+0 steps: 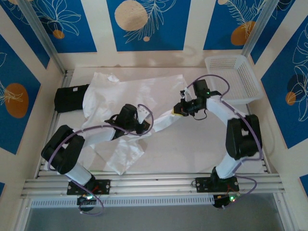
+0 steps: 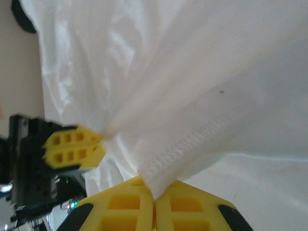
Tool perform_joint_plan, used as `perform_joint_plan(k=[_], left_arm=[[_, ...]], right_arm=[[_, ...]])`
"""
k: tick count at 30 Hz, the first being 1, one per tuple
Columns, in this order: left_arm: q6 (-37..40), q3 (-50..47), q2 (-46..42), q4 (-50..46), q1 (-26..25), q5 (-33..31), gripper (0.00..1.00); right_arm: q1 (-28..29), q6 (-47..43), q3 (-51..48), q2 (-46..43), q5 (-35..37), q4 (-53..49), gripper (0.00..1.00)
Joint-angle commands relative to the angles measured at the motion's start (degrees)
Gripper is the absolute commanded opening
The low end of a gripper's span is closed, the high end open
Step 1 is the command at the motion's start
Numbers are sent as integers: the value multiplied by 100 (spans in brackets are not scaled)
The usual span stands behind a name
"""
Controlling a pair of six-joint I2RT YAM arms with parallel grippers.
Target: Fold the inside-out t-shirt
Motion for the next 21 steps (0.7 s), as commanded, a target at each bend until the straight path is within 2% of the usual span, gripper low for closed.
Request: perform_joint_plan(k=[1, 4, 8, 11, 15, 21], left_arm=[[-481, -65, 50, -194, 237, 670, 0], [-576, 49, 161, -257, 370, 690, 0], [-821, 202, 394, -278, 517, 713, 0], [-1055, 249, 536, -174, 625, 809, 0], [-1246, 257, 651, -30, 707, 949, 0], [-1354, 301, 699, 30, 740, 1075, 0]], right_arm=[[-63, 29, 524, 516, 887, -210, 12], [-77, 43, 817, 704, 1774, -235, 15], [-18, 6, 702, 496, 2408, -187, 22], [171, -201, 136, 15, 2511, 95, 28], [713, -359, -632, -535, 2746, 465, 39], [1249, -236, -1279, -590, 2645, 1274, 49]])
